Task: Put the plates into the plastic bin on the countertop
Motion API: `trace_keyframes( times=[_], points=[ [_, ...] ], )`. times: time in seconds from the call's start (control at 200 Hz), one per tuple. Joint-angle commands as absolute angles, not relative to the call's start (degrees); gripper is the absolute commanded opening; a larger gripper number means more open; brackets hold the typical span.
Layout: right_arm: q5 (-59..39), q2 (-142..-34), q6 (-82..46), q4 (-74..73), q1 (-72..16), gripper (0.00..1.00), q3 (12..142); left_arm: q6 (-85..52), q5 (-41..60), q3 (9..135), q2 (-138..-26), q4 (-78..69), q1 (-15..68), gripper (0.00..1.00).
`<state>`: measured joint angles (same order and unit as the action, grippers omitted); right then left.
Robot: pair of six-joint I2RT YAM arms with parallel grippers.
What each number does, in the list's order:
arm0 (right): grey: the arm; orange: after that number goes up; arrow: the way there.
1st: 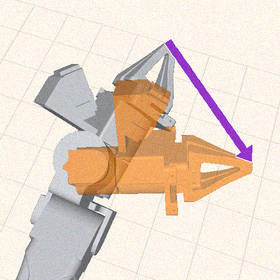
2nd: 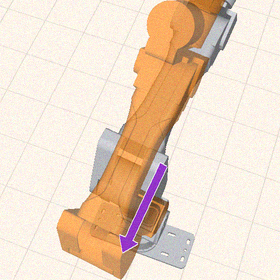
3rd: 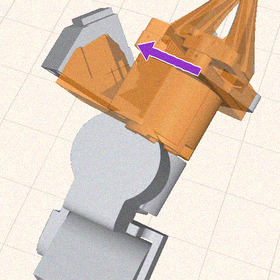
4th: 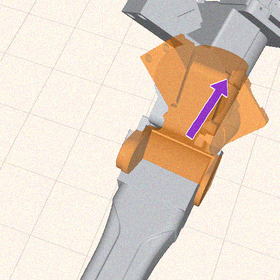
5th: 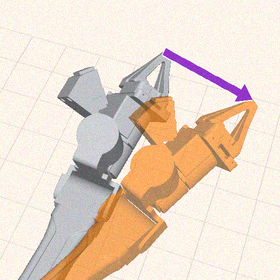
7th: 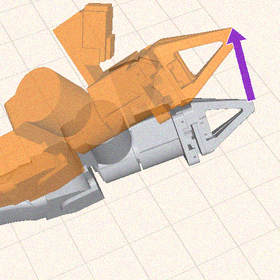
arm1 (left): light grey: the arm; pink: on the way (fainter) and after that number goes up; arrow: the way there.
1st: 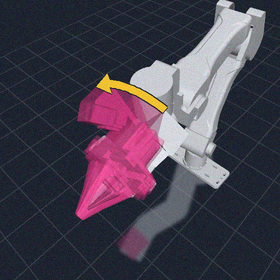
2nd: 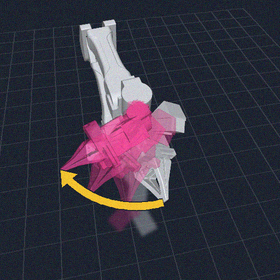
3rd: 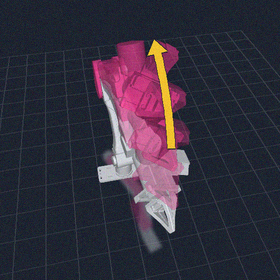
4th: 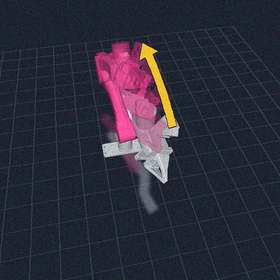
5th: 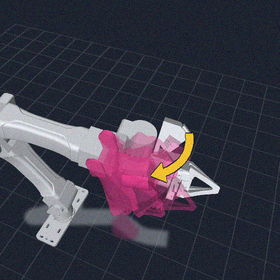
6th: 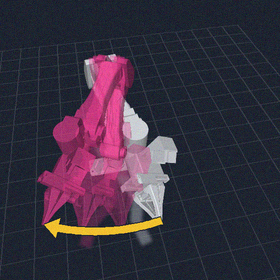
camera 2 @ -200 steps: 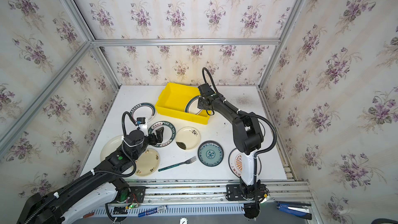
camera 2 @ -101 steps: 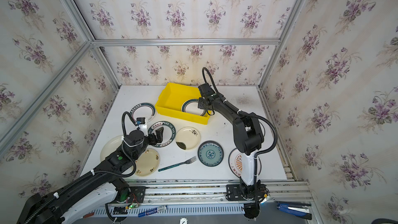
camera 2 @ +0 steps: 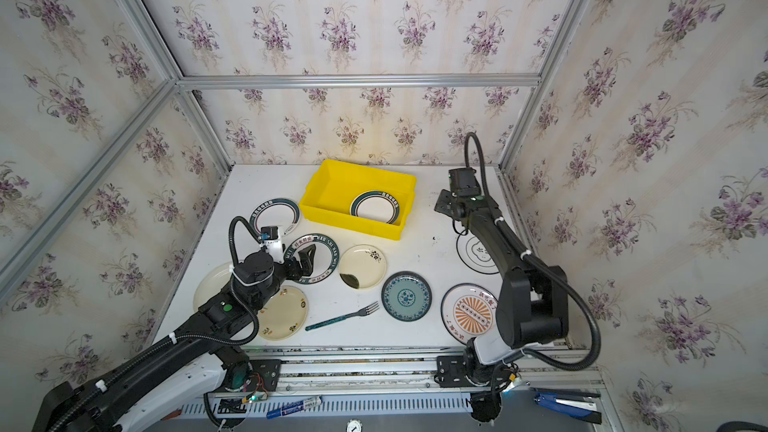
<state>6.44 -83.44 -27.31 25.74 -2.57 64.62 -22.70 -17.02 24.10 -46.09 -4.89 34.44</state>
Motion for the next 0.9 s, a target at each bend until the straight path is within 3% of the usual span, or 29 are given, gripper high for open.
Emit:
trace_keyframes(
  times=[0.0,0.175,0.435,0.73,0.895],
  points=[
    [2.8,-77.0,-31.4,22.4,3.4,0.82,57.1,-23.7,-13.7,24.4,-46.3,-6.1,34.4,1.00],
    [5.4,-70.7,-32.9,24.2,9.5,0.99,48.7,-24.0,-10.4,25.0,-48.8,-7.1,34.4,1.00],
    [1.7,-70.4,-33.9,26.2,17.9,0.99,44.1,-23.9,-10.4,24.9,-48.4,-7.1,34.4,1.00],
    [0.7,-71.4,-33.6,24.6,18.3,0.99,40.9,-24.0,-11.4,24.4,-46.8,-7.0,34.4,1.00],
    [-5.5,-73.2,-34.3,20.1,18.3,0.98,38.5,-23.4,-9.4,24.5,-46.9,-7.4,34.4,1.00]
  ],
)
